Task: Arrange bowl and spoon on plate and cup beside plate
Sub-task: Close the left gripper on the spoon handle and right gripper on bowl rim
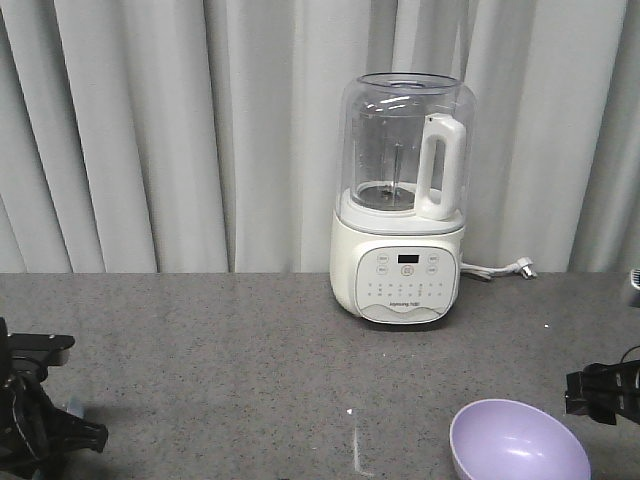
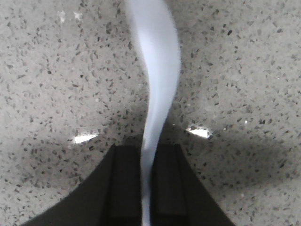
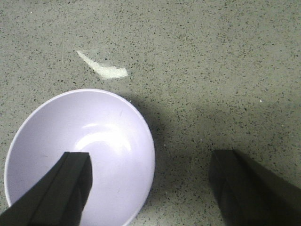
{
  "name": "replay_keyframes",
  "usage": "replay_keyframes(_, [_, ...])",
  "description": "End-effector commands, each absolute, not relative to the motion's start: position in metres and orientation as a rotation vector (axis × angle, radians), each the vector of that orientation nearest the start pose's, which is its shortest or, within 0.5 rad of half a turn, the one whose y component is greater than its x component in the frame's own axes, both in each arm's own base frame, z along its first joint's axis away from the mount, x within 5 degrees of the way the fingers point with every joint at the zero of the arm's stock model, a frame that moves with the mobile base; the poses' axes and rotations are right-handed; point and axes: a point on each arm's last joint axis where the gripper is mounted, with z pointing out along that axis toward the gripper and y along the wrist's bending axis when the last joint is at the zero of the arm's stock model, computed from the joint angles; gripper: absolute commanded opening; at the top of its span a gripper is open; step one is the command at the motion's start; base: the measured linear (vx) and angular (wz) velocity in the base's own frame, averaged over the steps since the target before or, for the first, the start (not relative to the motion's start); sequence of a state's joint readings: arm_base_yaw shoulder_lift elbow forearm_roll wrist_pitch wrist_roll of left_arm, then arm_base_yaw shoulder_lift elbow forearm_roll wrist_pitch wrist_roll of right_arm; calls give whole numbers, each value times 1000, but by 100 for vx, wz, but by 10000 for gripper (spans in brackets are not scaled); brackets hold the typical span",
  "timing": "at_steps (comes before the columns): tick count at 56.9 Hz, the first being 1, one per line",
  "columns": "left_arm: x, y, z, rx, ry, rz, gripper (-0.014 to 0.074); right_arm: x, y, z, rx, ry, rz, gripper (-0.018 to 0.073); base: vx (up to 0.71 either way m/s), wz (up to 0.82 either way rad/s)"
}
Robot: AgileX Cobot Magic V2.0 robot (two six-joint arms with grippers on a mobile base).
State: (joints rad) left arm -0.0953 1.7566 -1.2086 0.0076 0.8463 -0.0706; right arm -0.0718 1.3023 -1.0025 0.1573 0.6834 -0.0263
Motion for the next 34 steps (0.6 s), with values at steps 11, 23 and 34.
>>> replay_keyframes(11, [345,-34,221,52,2881,-42,-8,270,-11,320,156,2388,128,557,0,0])
replay_keyframes(23, [343,-36,240,28,2794,-92,-8,277,-10,306,187,2457,173,557,0,0])
replay_keyframes(34, [334,-37,275,50,2665,-117,-6,289,-10,289,209,2511,193,557,0,0])
